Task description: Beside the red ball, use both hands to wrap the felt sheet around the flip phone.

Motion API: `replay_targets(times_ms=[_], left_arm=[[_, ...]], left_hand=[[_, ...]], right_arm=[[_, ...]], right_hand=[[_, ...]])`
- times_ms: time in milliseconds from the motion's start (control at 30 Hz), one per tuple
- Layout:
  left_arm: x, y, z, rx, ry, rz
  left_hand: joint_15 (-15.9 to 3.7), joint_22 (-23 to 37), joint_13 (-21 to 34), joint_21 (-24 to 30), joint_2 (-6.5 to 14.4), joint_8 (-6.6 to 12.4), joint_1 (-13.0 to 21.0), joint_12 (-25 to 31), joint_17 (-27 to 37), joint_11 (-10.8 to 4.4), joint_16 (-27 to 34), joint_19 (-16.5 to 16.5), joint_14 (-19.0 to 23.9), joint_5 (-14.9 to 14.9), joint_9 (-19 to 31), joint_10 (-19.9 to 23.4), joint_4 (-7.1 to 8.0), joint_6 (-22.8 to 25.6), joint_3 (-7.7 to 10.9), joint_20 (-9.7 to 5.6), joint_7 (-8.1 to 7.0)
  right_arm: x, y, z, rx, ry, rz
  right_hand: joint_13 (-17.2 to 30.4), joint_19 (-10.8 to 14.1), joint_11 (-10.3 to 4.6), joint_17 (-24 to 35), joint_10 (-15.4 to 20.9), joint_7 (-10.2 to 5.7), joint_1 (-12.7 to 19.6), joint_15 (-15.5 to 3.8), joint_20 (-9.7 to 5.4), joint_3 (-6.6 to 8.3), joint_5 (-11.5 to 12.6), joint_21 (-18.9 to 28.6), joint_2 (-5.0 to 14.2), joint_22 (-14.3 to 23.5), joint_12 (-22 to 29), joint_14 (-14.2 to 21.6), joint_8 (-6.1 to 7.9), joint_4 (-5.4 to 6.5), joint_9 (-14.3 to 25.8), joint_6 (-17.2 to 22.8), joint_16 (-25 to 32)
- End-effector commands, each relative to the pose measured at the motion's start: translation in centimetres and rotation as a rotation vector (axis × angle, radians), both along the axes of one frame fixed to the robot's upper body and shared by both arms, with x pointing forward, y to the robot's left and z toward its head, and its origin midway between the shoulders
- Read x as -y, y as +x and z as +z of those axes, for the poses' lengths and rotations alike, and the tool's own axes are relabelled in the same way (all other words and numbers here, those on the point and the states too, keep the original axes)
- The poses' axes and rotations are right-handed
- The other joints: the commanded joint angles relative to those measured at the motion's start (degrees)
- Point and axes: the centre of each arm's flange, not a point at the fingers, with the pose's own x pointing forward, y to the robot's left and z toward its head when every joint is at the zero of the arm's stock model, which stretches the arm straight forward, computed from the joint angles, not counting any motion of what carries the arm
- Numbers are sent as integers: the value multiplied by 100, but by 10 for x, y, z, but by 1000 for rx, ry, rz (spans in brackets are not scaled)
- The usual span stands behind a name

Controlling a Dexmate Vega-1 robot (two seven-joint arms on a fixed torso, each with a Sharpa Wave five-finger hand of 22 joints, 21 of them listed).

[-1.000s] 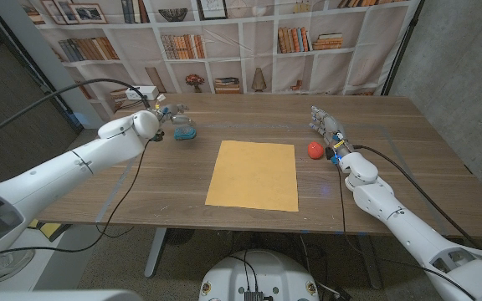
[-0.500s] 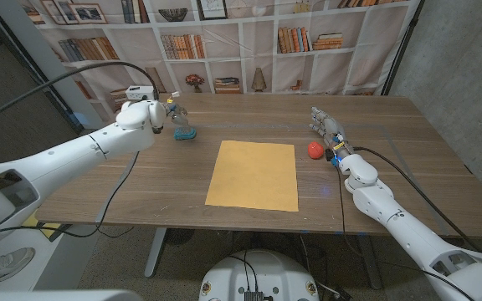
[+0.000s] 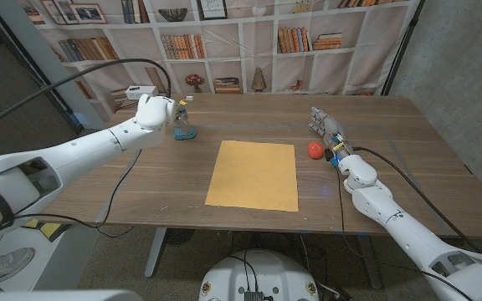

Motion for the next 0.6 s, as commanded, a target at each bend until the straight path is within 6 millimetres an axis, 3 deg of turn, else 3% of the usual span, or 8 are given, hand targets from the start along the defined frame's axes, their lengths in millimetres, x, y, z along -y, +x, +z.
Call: replay_targets(times_ms=[33, 267, 367, 600], left_arm=[[9, 16, -11, -27, 157, 84], [6, 26, -15, -11, 133, 78], [6, 32, -16, -24, 120, 77], [17, 44, -26, -29, 144, 51]], left_hand=[[-232, 16, 41, 87, 30, 22, 152, 59, 16, -25, 52, 197, 156, 54, 37, 57, 15, -72, -40, -65, 19], [-303, 21, 67, 126, 88, 15, 260, 111, 26, -74, 93, 292, 301, 66, 49, 132, 25, -134, -65, -100, 42], [-297, 25, 84, 120, 155, 10, 260, 82, 40, -23, 71, 269, 259, 57, 55, 22, 71, -179, -95, -79, 82], [-294, 29, 97, 116, 218, 39, 304, 97, 48, -52, 68, 255, 275, 50, 57, 29, 85, -143, -126, -74, 79]], right_arm=[[0, 4, -2, -2, 6, -2], [2, 6, -2, -4, 8, -5], [4, 7, -1, -3, 6, -6], [6, 9, -2, -9, 4, -14]], right_hand=[[23, 46, -3, 33, 48, -24, 7, 15, 6, -31, 1, 10, -20, 17, 4, 63, 22, -6, 17, 55, 11], [25, 50, 10, 36, 61, -18, -8, 18, 4, -43, 4, 5, -13, 17, 2, 66, 24, -2, 16, 67, 8], [26, 52, 6, 36, 61, -22, -12, 22, 7, -47, 5, 3, -13, 18, 0, 66, 25, -2, 16, 71, 6], [27, 51, 6, 35, 74, -18, -16, 29, 12, -54, 8, -2, -10, 18, -1, 82, 24, -5, 16, 73, 7]])
